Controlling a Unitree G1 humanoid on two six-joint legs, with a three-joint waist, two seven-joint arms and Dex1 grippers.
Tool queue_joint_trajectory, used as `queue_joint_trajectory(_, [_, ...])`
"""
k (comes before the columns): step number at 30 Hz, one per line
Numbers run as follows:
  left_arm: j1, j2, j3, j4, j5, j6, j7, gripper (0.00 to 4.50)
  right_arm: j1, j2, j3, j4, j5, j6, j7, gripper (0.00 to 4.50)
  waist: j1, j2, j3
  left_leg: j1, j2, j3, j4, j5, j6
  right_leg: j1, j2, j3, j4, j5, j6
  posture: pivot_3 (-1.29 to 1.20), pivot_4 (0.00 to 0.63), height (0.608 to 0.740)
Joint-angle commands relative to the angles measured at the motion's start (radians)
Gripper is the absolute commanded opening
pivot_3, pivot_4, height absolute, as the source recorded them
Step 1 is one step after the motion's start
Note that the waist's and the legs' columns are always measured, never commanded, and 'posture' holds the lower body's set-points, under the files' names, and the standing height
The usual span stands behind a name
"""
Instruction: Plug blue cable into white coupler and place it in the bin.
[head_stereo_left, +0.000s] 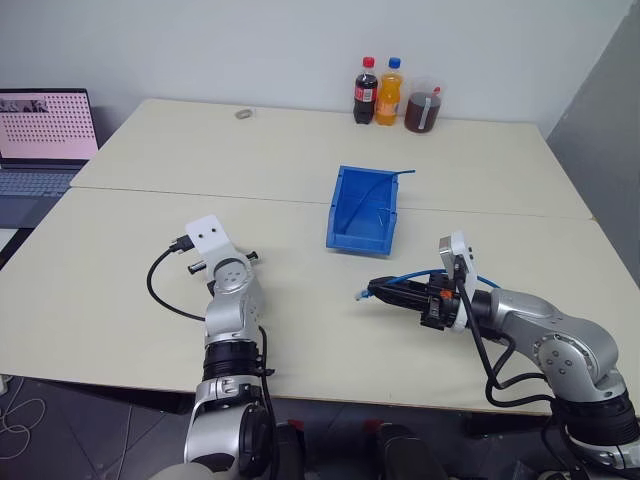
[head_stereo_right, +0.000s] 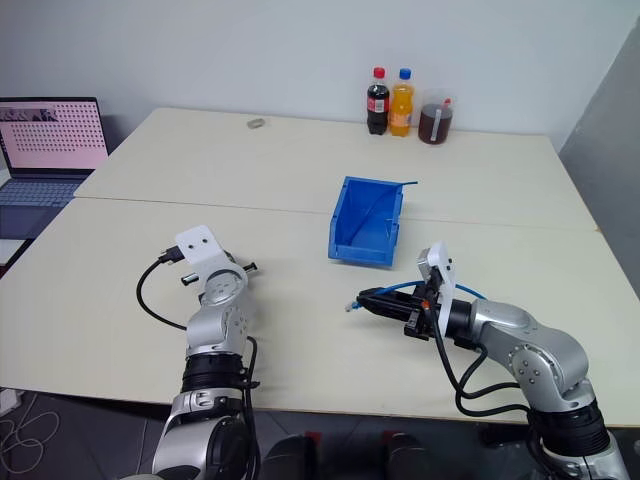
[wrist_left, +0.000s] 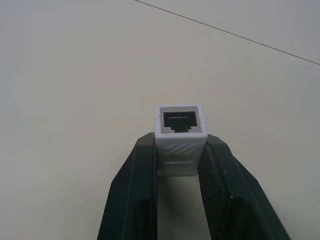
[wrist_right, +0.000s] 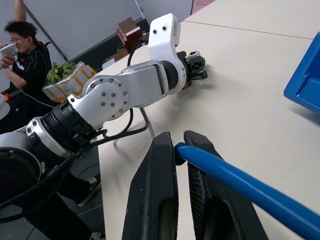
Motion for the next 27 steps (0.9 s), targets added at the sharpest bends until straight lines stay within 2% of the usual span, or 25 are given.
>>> queue_joint_trajectory(1, [0.018, 0.018, -0.026, -0.062, -0.007, -0.008, -0.063, 0.77, 0.002, 0.001, -0.014, -0.035, -0.004, -0.02, -0.001, 0.02, 0.0, 0.0, 0.0, 0.0, 0.0, 0.0, 0.0, 0.0, 0.0, 0.0, 0.0, 0.0, 0.0, 0.0, 0.0, 0.0, 0.15, 0.74])
queue_joint_trajectory(5, [0.072, 0.028, -0.086, -0.168, -0.078, 0.015, -0.262, 0.77, 0.016, -0.014, -0.016, -0.055, -0.022, -0.032, -0.003, 0.02, 0.0, 0.0, 0.0, 0.0, 0.0, 0.0, 0.0, 0.0, 0.0, 0.0, 0.0, 0.0, 0.0, 0.0, 0.0, 0.0, 0.15, 0.74])
queue_joint_trajectory(8, [0.111, 0.071, -0.196, -0.253, -0.163, 0.09, -0.524, 0.77, 0.046, -0.038, -0.022, -0.094, -0.034, -0.036, -0.005, 0.02, 0.002, 0.0, 0.0, 0.0, 0.0, 0.0, 0.0, 0.0, 0.0, 0.0, 0.0, 0.0, 0.0, 0.0, 0.0, 0.0, 0.15, 0.74])
queue_joint_trajectory(10, [0.151, 0.138, -0.304, -0.336, -0.234, 0.188, -0.736, 0.77, 0.081, -0.059, -0.025, -0.133, -0.048, -0.04, -0.006, 0.02, 0.002, 0.0, 0.0, 0.0, 0.0, 0.0, 0.0, 0.0, 0.0, 0.0, 0.0, 0.0, 0.0, 0.0, 0.0, 0.0, 0.15, 0.74])
queue_joint_trajectory(13, [0.189, 0.24, -0.407, -0.406, -0.251, 0.211, -0.924, 0.77, 0.131, -0.079, -0.029, -0.183, -0.06, -0.047, -0.017, 0.02, -0.002, 0.0, 0.0, 0.0, 0.0, 0.001, 0.0, 0.0, 0.0, 0.0, -0.001, 0.0, 0.0, 0.0, 0.0, 0.0, 0.15, 0.74])
queue_joint_trajectory(18, [0.183, 0.37, -0.528, -0.394, -0.232, 0.126, -1.181, 0.77, 0.196, -0.089, -0.045, -0.253, -0.072, -0.052, -0.056, 0.02, -0.009, 0.001, 0.0, 0.001, 0.002, 0.0, -0.001, 0.0, 0.0, -0.001, 0.002, 0.001, 0.001, 0.0, 0.0, 0.0, 0.15, 0.74])
queue_joint_trajectory(22, [0.168, 0.427, -0.576, -0.385, -0.255, 0.102, -1.35, 0.77, 0.222, -0.1, -0.053, -0.283, -0.076, -0.054, -0.074, 0.02, -0.006, 0.001, 0.0, 0.001, 0.002, 0.001, 0.0, 0.0, 0.0, -0.001, 0.001, 0.001, 0.001, 0.0, 0.0, 0.0, 0.15, 0.74])
queue_joint_trajectory(25, [0.142, 0.526, -0.665, -0.355, -0.216, -0.001, -1.585, 0.77, 0.23, -0.128, -0.069, -0.299, -0.098, -0.066, -0.077, 0.02, -0.004, 0.001, 0.0, 0.001, 0.001, 0.001, 0.0, 0.0, 0.0, -0.001, 0.001, 0.001, 0.0, -0.001, 0.0, 0.0, 0.15, 0.74])
queue_joint_trajectory(27, [0.124, 0.556, -0.7, -0.326, -0.193, -0.054, -1.663, 0.77, 0.226, -0.138, -0.07, -0.299, -0.107, -0.073, -0.077, 0.02, -0.004, 0.001, 0.0, 0.001, 0.001, 0.002, 0.0, 0.0, 0.0, -0.002, 0.001, 0.001, 0.0, -0.001, 0.0, 0.0, 0.15, 0.74])
